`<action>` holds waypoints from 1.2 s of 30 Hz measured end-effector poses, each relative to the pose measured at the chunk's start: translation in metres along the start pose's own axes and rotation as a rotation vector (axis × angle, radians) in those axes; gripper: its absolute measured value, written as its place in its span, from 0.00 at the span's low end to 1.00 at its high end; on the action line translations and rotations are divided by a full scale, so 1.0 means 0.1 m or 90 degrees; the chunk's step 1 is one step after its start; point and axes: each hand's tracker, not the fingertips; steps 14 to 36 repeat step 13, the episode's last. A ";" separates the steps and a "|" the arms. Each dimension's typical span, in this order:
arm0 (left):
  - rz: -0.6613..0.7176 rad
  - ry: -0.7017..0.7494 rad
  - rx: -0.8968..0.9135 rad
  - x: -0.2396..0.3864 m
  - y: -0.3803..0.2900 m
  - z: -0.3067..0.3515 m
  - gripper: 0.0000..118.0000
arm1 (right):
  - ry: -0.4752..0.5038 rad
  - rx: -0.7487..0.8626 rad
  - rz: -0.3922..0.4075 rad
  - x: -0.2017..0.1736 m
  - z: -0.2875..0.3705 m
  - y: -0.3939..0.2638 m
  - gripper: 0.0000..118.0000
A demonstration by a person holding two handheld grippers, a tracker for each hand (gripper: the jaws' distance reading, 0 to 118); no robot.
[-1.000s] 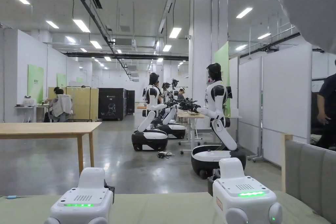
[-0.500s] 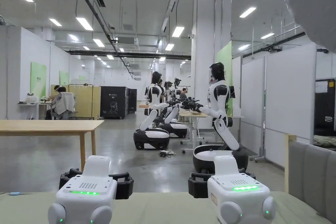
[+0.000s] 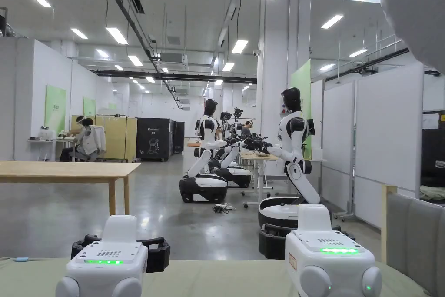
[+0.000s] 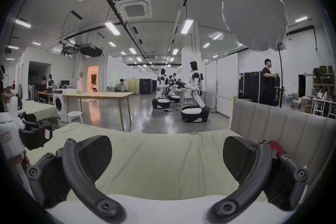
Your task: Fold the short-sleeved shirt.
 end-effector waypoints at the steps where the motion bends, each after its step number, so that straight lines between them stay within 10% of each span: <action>1: -0.001 -0.001 0.000 0.00 -0.01 0.00 1.00 | -0.034 0.013 -0.002 0.00 0.01 0.00 1.00; 36: -0.002 0.000 -0.008 0.03 0.01 0.00 1.00 | -0.037 -0.015 -0.025 0.06 0.00 0.02 1.00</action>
